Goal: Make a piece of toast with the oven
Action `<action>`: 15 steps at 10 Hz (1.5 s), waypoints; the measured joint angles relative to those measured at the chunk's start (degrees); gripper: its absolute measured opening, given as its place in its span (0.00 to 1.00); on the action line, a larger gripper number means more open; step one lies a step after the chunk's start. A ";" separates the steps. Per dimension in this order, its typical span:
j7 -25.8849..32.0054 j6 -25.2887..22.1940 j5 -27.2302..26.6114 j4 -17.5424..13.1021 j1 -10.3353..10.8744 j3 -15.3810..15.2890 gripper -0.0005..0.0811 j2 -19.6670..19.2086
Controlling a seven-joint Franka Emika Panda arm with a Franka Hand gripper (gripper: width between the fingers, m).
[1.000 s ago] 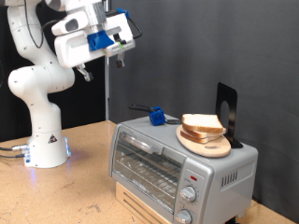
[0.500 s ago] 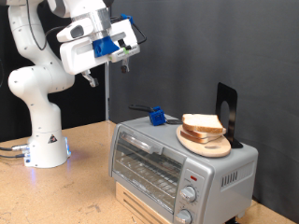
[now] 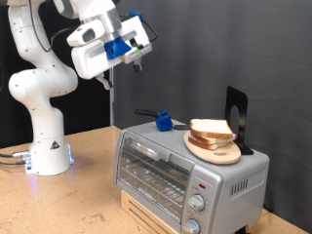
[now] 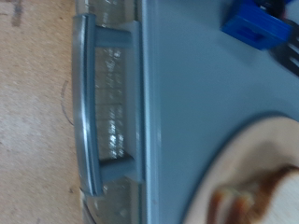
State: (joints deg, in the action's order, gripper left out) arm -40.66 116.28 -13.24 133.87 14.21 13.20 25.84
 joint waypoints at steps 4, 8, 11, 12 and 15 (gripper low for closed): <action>-3.76 11.38 5.67 9.28 -0.24 -3.94 0.84 -1.18; -6.87 19.79 7.61 13.84 -0.62 -4.76 0.84 -5.14; -7.61 22.72 8.39 14.56 -1.26 -4.79 0.84 -7.87; -8.28 23.69 8.86 14.64 -1.53 -4.79 0.84 -8.87; -8.60 26.11 9.52 14.61 -2.29 -4.80 0.84 -11.02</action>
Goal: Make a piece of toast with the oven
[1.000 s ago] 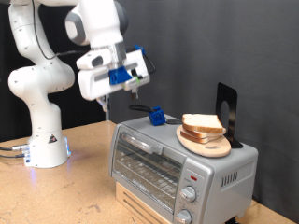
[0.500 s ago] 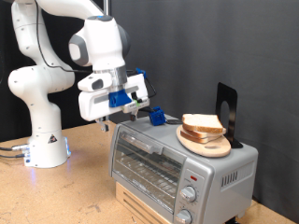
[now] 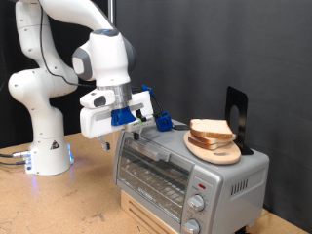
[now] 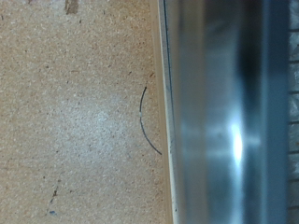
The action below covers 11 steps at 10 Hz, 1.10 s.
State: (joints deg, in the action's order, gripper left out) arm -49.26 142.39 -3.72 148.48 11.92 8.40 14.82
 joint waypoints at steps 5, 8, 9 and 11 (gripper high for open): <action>0.00 1.52 3.49 -0.01 -2.82 0.10 0.84 -0.62; 0.19 3.35 6.51 -0.07 -5.31 0.39 0.84 -2.04; 0.65 4.00 6.85 -0.08 -5.82 0.61 0.84 -2.50; 1.03 5.00 8.13 -0.09 -6.71 0.79 0.84 -3.55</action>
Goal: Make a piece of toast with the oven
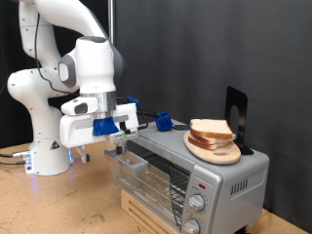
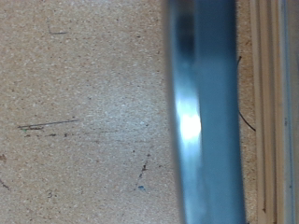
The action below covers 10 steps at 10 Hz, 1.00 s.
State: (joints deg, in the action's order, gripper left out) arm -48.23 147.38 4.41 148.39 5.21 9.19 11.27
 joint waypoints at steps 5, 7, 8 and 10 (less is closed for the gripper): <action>1.79 1.54 3.62 -0.15 -1.73 0.93 0.84 -2.00; 1.59 2.19 7.19 -0.17 -2.38 1.19 0.84 -2.51; -0.29 2.21 11.58 -0.31 -3.26 1.19 0.84 -2.55; -1.66 -0.03 18.80 0.24 -5.25 1.21 0.84 -2.37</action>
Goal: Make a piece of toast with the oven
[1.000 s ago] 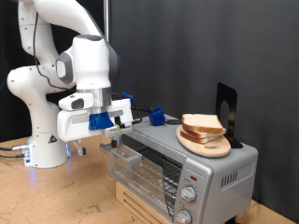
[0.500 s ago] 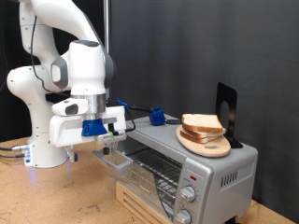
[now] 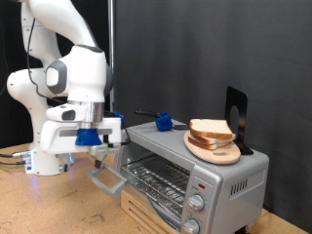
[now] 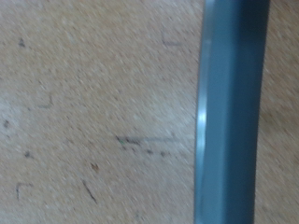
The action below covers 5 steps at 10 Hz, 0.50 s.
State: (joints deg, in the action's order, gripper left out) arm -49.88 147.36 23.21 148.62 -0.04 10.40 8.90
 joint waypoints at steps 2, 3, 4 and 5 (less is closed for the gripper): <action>-3.20 -1.27 4.53 0.66 -1.23 0.00 0.84 -0.13; -6.16 -1.34 6.99 0.81 -1.68 0.00 0.84 -0.55; -8.30 -1.34 8.57 0.81 -1.94 0.00 0.84 -1.29; -8.77 -0.93 9.20 0.80 -2.06 0.04 0.84 -1.99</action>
State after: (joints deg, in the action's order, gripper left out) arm -58.65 146.43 32.41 149.43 -2.10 10.44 6.90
